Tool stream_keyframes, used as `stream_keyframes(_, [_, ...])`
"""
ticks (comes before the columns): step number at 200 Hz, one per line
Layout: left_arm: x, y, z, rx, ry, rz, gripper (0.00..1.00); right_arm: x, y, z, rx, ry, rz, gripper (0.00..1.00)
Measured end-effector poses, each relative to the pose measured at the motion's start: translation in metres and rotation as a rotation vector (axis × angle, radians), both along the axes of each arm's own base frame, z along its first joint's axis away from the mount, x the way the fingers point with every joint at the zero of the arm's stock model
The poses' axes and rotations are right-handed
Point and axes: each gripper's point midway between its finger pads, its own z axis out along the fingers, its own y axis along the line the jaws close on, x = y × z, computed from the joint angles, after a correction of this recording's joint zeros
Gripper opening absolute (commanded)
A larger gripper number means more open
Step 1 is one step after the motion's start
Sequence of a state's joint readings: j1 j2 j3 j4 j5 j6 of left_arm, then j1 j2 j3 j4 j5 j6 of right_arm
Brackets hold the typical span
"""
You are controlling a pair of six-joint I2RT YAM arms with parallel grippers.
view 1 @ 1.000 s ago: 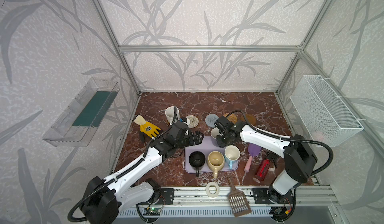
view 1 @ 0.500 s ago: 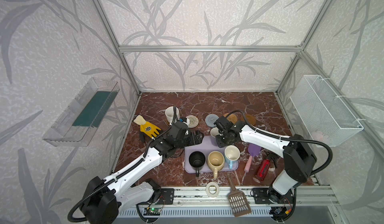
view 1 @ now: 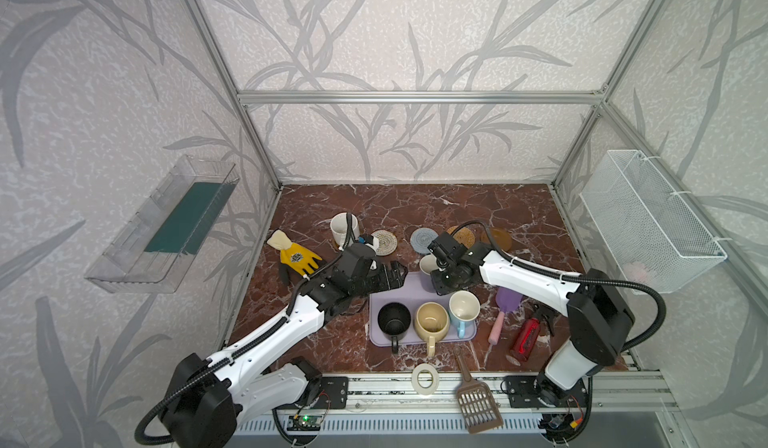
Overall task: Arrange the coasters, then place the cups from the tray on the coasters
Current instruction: 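Lift the lavender mug out of the tray with the right gripper, then carry the lavender mug onto the multicolour woven coaster with the right gripper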
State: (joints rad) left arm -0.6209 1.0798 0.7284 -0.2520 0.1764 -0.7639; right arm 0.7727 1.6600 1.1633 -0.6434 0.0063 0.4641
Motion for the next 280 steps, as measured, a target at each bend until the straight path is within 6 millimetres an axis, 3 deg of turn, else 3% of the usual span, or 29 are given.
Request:
stream_keyframes(75, [0.002,0.000,0.008,-0.061,-0.027,0.033,0.97,0.013,0.004,0.030,0.056,-0.124,-0.020,0.00])
stream_keyframes(154, [0.011,0.020,0.027,-0.140,-0.063,0.168,0.99,0.027,0.006,0.065,0.053,-0.248,-0.090,0.00])
stream_keyframes(205, [0.034,0.047,0.047,-0.200,-0.071,0.251,0.99,0.061,0.035,0.096,0.105,-0.316,-0.138,0.00])
stream_keyframes(280, [0.055,0.069,0.052,-0.131,-0.017,0.245,0.99,0.103,0.093,0.083,0.104,-0.316,-0.170,0.00])
